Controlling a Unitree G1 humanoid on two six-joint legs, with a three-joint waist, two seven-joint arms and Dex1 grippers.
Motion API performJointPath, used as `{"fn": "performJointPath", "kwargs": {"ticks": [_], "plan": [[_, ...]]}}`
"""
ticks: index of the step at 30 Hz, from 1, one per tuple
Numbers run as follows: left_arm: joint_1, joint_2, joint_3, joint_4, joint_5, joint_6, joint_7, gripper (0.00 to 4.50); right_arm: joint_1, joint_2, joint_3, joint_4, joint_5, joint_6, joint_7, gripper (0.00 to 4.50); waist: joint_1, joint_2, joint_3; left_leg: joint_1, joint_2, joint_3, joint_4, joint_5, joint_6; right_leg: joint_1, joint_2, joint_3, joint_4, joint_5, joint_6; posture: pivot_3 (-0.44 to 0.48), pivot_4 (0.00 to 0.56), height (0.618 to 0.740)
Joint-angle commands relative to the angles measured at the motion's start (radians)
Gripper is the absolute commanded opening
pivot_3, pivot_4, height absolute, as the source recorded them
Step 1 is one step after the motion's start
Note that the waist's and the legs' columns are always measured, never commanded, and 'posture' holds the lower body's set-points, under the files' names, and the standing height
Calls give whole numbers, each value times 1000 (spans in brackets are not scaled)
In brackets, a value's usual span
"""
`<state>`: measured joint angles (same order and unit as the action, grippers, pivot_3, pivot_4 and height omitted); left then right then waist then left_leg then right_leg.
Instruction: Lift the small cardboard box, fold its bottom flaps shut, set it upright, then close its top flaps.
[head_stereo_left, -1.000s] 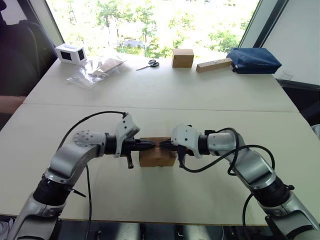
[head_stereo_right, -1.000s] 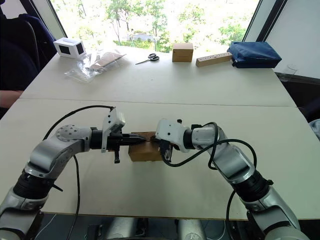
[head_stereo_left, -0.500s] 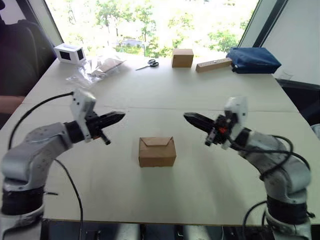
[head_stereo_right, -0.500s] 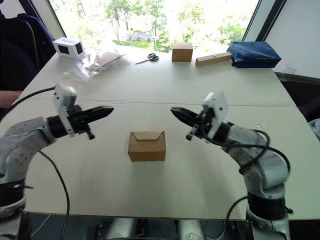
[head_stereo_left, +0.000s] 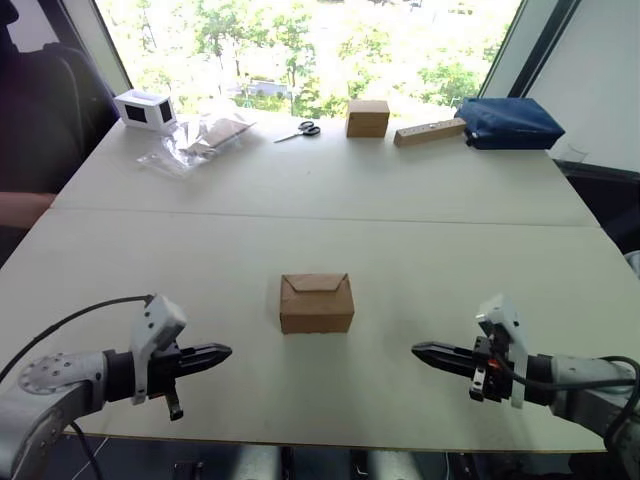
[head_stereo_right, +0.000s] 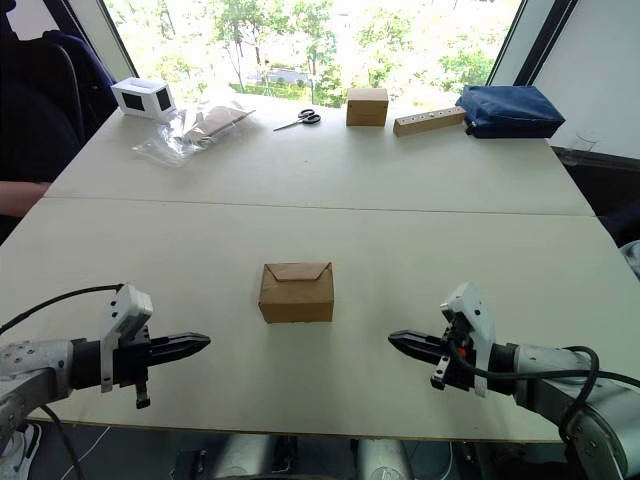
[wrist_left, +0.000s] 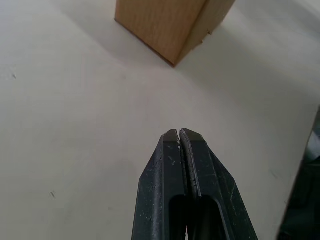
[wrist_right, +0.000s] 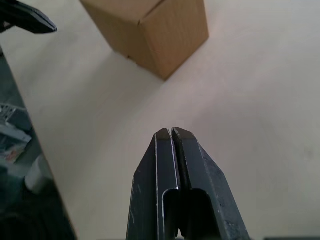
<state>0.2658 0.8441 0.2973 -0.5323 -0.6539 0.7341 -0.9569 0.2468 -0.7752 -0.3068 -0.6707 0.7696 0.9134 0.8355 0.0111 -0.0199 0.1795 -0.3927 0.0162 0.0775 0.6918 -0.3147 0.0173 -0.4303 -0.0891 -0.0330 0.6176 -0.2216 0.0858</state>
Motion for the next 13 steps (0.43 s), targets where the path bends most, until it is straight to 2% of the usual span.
{"fn": "performJointPath", "kwargs": {"ticks": [1,13], "plan": [[-4,-2,19,-2,-16,-18,-4,20,16,-18,5,-35,-7,-43,8,0,1,0,0,0,0,0,0,0,0,0,0,0,0,0,0,0,150,740],[-79,30,-52,78,34,-71,-50,20,-25,-21,75,-13,-45,-79,-38,0,-1,0,0,0,0,0,0,0,0,1,0,0,-1,0,0,0,150,740]]}}
